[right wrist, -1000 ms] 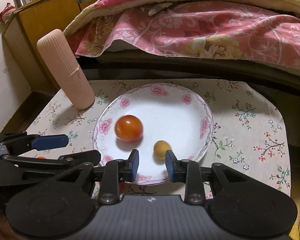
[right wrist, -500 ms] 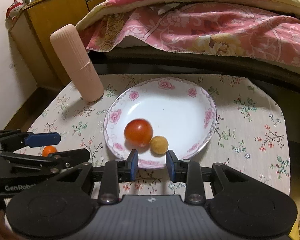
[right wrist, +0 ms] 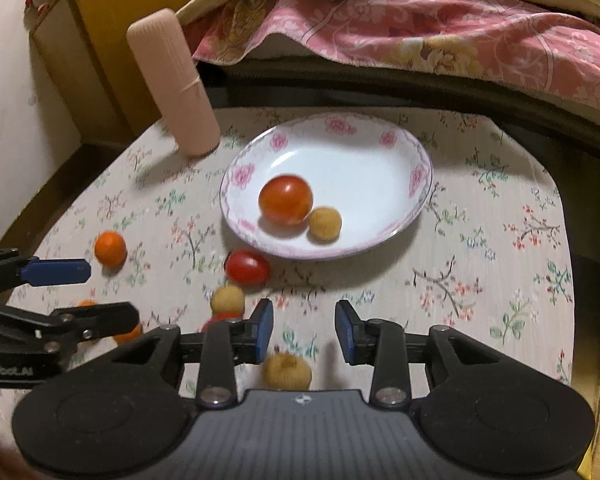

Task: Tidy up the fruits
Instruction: 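Move both tools back over the fruits and lower the right tool to a cherry tomato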

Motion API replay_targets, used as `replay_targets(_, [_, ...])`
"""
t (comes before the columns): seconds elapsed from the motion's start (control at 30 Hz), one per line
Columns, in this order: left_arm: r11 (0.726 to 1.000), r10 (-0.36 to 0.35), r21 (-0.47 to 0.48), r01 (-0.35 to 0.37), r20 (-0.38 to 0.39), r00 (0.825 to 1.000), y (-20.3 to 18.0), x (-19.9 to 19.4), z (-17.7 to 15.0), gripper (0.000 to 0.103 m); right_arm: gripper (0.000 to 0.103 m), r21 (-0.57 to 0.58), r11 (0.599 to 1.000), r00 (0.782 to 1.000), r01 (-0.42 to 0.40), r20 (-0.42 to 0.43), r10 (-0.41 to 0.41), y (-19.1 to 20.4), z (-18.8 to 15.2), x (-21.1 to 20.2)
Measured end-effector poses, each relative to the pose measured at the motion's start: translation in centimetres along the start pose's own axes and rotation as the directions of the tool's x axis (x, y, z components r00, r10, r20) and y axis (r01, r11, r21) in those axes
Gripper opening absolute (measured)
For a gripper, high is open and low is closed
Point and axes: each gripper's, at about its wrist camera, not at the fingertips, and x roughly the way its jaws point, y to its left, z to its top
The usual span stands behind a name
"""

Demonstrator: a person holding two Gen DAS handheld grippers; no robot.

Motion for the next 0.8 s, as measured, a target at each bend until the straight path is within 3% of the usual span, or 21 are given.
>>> replay_targets(0.13, [1.0, 0.0, 0.014, 0.001, -0.03, 1.0, 0.9, -0.6, -1.6, 0.08, 0.034, -0.023, 1.0, 1.0, -0.017, -0.008, 0.017, 0.8, -0.8, -0.4])
replay_targets(0.33, [1.0, 0.023, -0.009, -0.023, -0.047, 0.999, 3.3, -1.4, -3.0, 0.08, 0.034, -0.111, 0.988, 0.994, -0.107, -0.023, 0.105, 3.9, -1.5, -0.4])
replay_targets(0.67, [1.0, 0.022, -0.019, -0.024, -0.065, 0.998, 5.2, -1.3, -3.7, 0.08, 0.037, -0.313, 0.924, 0.975, -0.22, -0.081, 0.205, 9.2, -1.9, 1.9])
replay_targets(0.8, [0.999, 0.029, -0.012, -0.029, -0.07, 0.997, 5.6, -1.0, -3.9, 0.081, 0.038, -0.338, 0.905, 0.965, -0.26, -0.117, 0.234, 10.2, -1.9, 2.6])
